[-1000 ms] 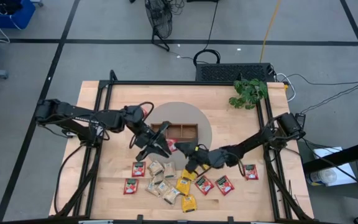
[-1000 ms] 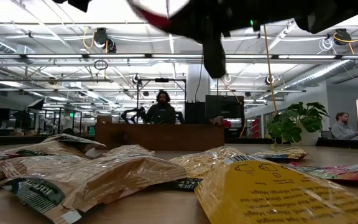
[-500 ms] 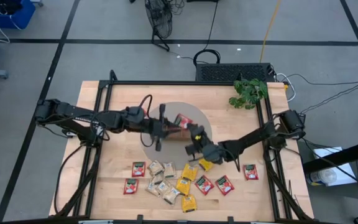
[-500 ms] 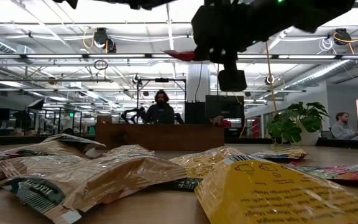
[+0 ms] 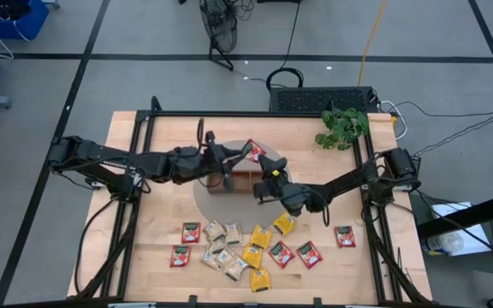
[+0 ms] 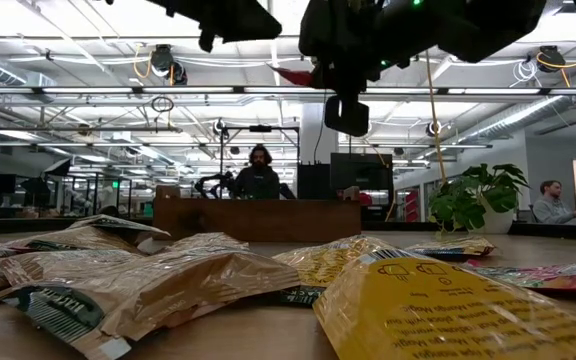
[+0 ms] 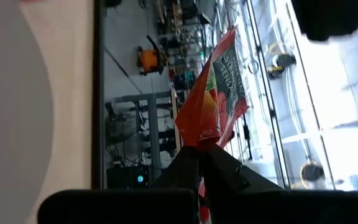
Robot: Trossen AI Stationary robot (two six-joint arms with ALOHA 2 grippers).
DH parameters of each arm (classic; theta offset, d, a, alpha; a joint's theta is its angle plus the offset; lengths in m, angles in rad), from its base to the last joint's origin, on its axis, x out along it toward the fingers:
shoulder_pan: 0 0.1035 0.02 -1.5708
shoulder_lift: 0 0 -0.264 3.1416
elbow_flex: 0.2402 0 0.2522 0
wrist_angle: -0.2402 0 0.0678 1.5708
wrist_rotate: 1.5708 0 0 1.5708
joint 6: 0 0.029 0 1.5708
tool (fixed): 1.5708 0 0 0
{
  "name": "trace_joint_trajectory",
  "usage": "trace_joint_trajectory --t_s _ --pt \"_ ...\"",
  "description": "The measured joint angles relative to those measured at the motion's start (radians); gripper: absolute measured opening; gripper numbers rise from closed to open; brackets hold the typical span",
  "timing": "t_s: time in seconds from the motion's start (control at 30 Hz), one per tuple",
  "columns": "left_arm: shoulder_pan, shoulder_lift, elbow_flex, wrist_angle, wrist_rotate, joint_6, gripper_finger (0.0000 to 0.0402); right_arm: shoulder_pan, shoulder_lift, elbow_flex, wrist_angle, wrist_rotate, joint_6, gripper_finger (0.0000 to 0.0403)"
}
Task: Pick & Place Tea
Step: Put the red tea bag into the wooden organizer
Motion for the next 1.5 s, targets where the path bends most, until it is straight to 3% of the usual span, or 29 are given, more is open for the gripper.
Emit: trace_joint_trajectory --t_s 0.2,0.37,0.5,0.6,0.77,1.0,1.5 --pt "0.057 0.0 0.115 -0.257 -0.004 -0.16 0.016 -0.017 0.0 0.0 0.01 -0.037 0.013 0.0" --pt "0.153 0.003 0.281 -0.618 0.182 -0.304 0.024 -0.008 0.003 -0.002 0.011 -0.081 0.017 0.0" --pt "0.245 0.01 0.35 -0.732 0.411 -0.358 0.0269 0.0 0.004 -0.003 0.019 -0.087 0.016 0.0" --pt "0.31 0.01 0.359 -0.732 0.567 -0.414 0.0272 -0.001 0.004 -0.003 0.018 -0.105 0.011 0.0" --pt "0.391 0.025 0.345 -0.745 0.697 -0.516 0.0257 -0.001 0.004 -0.003 0.033 -0.108 0.008 0.0" --pt "0.393 0.044 0.329 -0.73 0.717 -0.52 0.0238 -0.001 0.004 -0.003 0.147 -0.155 -0.061 0.0" --pt "0.345 0.079 0.328 -0.635 0.786 -0.538 0.0237 -0.007 0.004 -0.003 0.149 -0.183 -0.07 0.0"
